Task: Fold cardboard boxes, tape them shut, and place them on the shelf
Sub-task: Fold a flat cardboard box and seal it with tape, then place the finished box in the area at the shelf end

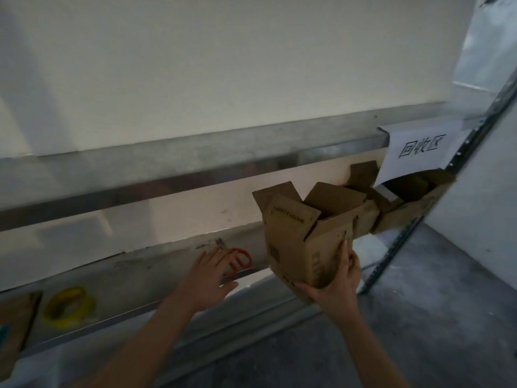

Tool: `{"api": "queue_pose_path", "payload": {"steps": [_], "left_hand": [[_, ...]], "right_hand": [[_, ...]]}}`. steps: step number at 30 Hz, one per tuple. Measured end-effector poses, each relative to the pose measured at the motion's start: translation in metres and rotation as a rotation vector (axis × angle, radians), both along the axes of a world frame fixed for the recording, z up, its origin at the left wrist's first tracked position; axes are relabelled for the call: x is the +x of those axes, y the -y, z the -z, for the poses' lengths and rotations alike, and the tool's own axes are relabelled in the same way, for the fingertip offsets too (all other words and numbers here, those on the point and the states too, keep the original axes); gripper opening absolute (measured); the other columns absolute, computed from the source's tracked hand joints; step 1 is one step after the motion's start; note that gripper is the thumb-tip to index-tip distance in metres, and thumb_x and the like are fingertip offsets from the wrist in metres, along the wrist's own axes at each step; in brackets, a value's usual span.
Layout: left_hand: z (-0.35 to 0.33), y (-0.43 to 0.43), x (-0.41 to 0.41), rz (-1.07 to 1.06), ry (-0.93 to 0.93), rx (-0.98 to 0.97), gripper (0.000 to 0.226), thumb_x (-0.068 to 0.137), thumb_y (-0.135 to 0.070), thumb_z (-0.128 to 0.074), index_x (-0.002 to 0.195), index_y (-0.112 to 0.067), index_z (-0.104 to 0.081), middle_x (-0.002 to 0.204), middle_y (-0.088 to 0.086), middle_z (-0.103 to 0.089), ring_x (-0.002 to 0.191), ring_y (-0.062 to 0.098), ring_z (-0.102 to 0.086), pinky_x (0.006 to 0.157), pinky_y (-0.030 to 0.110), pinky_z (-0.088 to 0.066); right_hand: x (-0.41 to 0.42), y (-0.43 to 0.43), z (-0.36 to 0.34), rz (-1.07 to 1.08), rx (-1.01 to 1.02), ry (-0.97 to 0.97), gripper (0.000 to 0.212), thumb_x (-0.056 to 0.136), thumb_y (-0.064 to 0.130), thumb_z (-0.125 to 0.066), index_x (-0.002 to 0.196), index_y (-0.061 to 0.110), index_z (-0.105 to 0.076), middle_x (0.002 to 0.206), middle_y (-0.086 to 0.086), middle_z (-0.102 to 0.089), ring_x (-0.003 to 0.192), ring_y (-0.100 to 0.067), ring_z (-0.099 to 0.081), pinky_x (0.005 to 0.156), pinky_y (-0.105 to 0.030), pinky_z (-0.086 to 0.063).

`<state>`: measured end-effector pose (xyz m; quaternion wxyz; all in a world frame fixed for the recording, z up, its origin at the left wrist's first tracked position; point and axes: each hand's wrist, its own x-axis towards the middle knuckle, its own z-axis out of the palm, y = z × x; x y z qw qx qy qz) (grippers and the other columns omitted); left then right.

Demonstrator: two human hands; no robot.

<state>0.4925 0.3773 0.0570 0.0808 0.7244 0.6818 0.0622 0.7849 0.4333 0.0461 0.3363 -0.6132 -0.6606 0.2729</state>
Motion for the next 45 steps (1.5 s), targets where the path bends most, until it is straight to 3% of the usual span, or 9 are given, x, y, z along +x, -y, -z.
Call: {"api": "queue_pose_path", "payload": {"steps": [7,12,17,20,25,28,32,38,45], "left_hand": [[0.026,-0.07,0.142,-0.082,0.067,-0.049,0.079,0.087,-0.068,-0.024,0.153,-0.029,-0.006,0.161,-0.004,-0.003,0.148,0.018,-0.003,0.118,0.036,0.0],[0.028,-0.112,0.209,-0.132,0.132,-0.049,0.08,0.087,-0.067,-0.031,0.153,-0.029,-0.006,0.16,-0.004,-0.01,0.146,0.016,-0.013,0.118,0.032,-0.008],[0.027,-0.149,0.259,-0.255,0.874,-0.137,0.091,0.08,-0.065,-0.062,0.149,-0.041,-0.008,0.15,-0.018,-0.025,0.136,0.003,-0.028,0.113,0.033,-0.029],[0.026,-0.166,0.267,-0.436,1.088,-0.04,0.085,0.08,-0.045,-0.069,0.147,-0.032,-0.02,0.14,-0.017,-0.037,0.125,-0.002,-0.038,0.107,0.025,-0.037],[0.049,-0.19,0.259,-0.559,1.058,0.007,0.078,0.083,-0.029,-0.072,0.147,-0.024,-0.028,0.143,-0.007,-0.043,0.128,0.006,-0.043,0.105,0.029,-0.04],[0.067,-0.205,0.26,-0.568,1.059,0.012,0.079,0.082,-0.017,-0.074,0.147,-0.024,-0.029,0.142,-0.005,-0.047,0.13,0.01,-0.044,0.108,0.042,-0.041],[0.083,-0.226,0.253,-0.607,1.076,0.027,0.079,0.083,-0.009,-0.072,0.147,-0.029,-0.03,0.136,-0.006,-0.053,0.125,0.013,-0.051,0.103,0.046,-0.045],[0.084,-0.239,0.239,-0.554,1.022,-0.023,0.076,0.086,-0.016,-0.07,0.148,-0.029,-0.027,0.131,-0.01,-0.051,0.125,0.008,-0.047,0.083,0.01,-0.044],[0.071,-0.189,0.236,-0.563,0.768,-0.044,0.078,0.086,-0.046,-0.066,0.149,-0.028,-0.025,0.151,-0.003,-0.035,0.137,0.016,-0.035,0.107,0.028,-0.033]], "right_hand": [[0.092,-0.083,0.005,-0.079,0.036,0.03,0.143,0.047,0.064,-0.087,0.148,0.051,0.013,0.16,-0.004,0.009,0.147,-0.035,-0.003,0.11,-0.063,-0.025],[0.123,-0.125,0.018,-0.087,0.004,-0.004,0.144,0.047,0.062,-0.089,0.146,0.055,0.015,0.16,-0.004,0.011,0.147,-0.035,-0.002,0.111,-0.063,-0.024],[0.119,-0.151,0.037,-0.176,-0.047,-0.088,0.143,0.052,0.054,-0.09,0.15,0.047,0.014,0.159,0.003,0.016,0.148,-0.027,0.001,0.113,-0.056,-0.021],[0.119,-0.167,0.048,-0.22,-0.137,-0.265,0.138,0.057,0.054,-0.088,0.153,0.041,0.011,0.159,0.008,0.003,0.146,-0.018,-0.012,0.113,-0.046,-0.026],[0.126,-0.201,0.065,-0.157,-0.227,-0.265,0.099,0.079,0.035,-0.079,0.154,0.021,-0.016,0.151,0.001,-0.027,0.139,-0.014,-0.031,0.114,-0.029,-0.03],[0.123,-0.217,0.078,-0.06,-0.287,-0.334,0.085,0.081,0.026,-0.079,0.148,0.021,-0.027,0.14,0.009,-0.038,0.135,-0.016,-0.041,0.11,-0.043,-0.042],[0.109,-0.23,0.087,0.005,-0.315,-0.335,0.081,0.08,0.029,-0.079,0.145,0.018,-0.032,0.144,0.001,-0.044,0.134,-0.019,-0.044,0.106,-0.044,-0.046],[0.106,-0.237,0.094,0.005,-0.294,-0.33,0.081,0.081,0.03,-0.078,0.146,0.018,-0.032,0.146,0.001,-0.044,0.133,-0.018,-0.045,0.107,-0.043,-0.046],[0.131,-0.188,0.081,-0.028,-0.317,-0.223,0.077,0.084,0.037,-0.076,0.146,0.023,-0.033,0.149,0.003,-0.039,0.138,-0.017,-0.038,0.106,-0.029,-0.037]]}}
